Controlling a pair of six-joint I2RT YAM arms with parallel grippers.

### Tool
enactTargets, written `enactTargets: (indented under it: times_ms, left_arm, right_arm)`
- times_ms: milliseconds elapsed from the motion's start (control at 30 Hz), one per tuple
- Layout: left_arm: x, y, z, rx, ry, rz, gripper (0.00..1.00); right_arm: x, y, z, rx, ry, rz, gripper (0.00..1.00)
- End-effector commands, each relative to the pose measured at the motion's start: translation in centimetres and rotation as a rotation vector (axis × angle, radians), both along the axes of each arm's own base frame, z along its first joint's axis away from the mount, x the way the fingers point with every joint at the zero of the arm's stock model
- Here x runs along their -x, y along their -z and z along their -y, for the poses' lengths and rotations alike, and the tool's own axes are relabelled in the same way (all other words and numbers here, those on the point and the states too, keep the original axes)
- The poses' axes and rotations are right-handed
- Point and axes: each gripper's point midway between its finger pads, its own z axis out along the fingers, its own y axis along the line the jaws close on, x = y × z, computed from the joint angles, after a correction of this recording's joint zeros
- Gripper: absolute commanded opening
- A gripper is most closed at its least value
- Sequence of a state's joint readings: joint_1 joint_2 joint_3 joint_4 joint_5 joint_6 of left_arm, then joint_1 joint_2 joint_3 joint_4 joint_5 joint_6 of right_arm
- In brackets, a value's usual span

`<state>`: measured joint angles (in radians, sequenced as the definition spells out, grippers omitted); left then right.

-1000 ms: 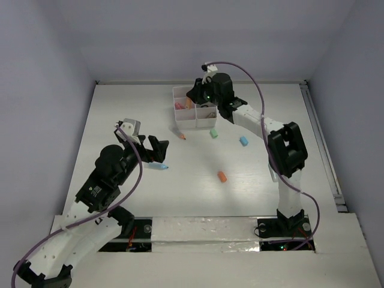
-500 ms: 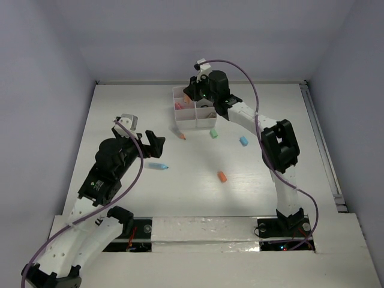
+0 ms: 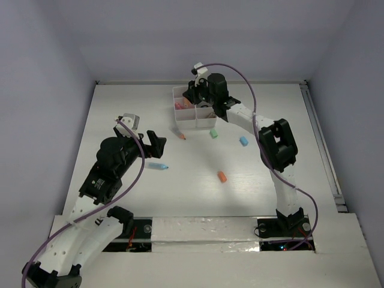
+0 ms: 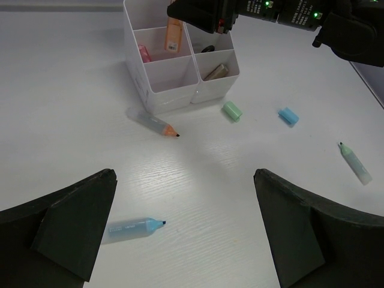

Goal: Sort the stationery into containers
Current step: Place the pen in the storage box.

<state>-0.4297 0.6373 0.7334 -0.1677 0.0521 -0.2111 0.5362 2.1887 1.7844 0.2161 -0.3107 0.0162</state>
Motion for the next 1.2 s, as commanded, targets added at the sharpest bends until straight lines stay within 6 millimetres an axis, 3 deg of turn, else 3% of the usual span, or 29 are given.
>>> enactTargets:
  times_ms: [0,367,467,500,600,700,733,833,933,967,1000,1033,1067,1100,1133,1167]
  left_arm:
    - [-0.2,-1.6,0.0,0.017,0.006,0.059,0.99]
    - [-0.3,-1.6,0.0,0.016,0.005,0.058,0.99]
    - [-0.4,-1.6,-0.2,0.015,-0.004,0.057,0.99]
    - [-0.4,-1.5,-0.2,0.014,-0.004,0.055,0.99]
    - [-0.5,-1.5,-0.2,0.015,-0.008,0.055,0.99]
    - [-0.5,-1.4,-0.3,0.017,-0.013,0.051,0.99]
    - [-0.5,-1.4,-0.3,0.019,-0.013,0.05,0.99]
    - [-0.6,-1.3,-0.4,0.02,-0.023,0.046,0.99]
    - [-0.6,-1.2,-0.5,0.022,-0.033,0.04,0.99]
    - [-0.7,-1.2,-0.6,0.021,-0.039,0.044,0.99]
    - [-0.8,-1.3,-0.7,0.019,-0.045,0.046,0.99]
    - [-0.8,-1.3,-0.8,0.017,-0.051,0.047,0.99]
    - [-0.9,-1.3,-0.9,0.014,-0.059,0.048,0.99]
    - [-0.9,-1.2,-0.9,0.012,-0.059,0.044,0.99]
    - [-1.2,-1.2,-1.4,0.008,-0.091,0.045,0.99]
    - [-1.3,-1.1,-1.5,0.006,-0.097,0.042,0.99]
  right_arm:
    - [-0.5,-2.3,-0.1,-0.007,-0.005,0.091,0.03]
    - [-1.4,-1.3,0.0,0.028,0.018,0.094,0.06]
    - [-1.5,-1.3,-0.1,0.029,0.016,0.093,0.24]
    - [-1.5,-1.1,-0.1,0.033,0.013,0.085,0.38]
    - [-1.3,-1.5,-0.3,0.029,-0.003,0.076,0.59]
    - [-0.7,-2.3,-0.4,0.02,-0.022,0.074,0.7]
    - [-0.3,-3.7,-0.3,0.007,-0.027,0.091,0.72]
    - [1.2,-4.7,0.0,-0.007,-0.051,0.087,0.74]
    - [4.4,-6.4,0.0,-0.087,-0.122,0.044,0.75]
    - [6.2,-8.1,0.1,-0.132,-0.162,0.035,0.75]
    - [7.8,-6.5,-0.2,-0.141,-0.189,0.003,0.68]
    - [9.4,-6.5,-0.8,-0.154,-0.227,-0.009,0.61]
    - [11.1,-7.6,-0.9,-0.178,-0.261,-0.013,0.49]
    - [12.9,-7.1,-1.3,-0.182,-0.321,-0.042,0.1]
    - [14.5,-5.6,-1.5,-0.172,-0.353,-0.09,0.0]
    - [16.7,-5.2,-2.6,-0.172,-0.405,-0.114,0.0]
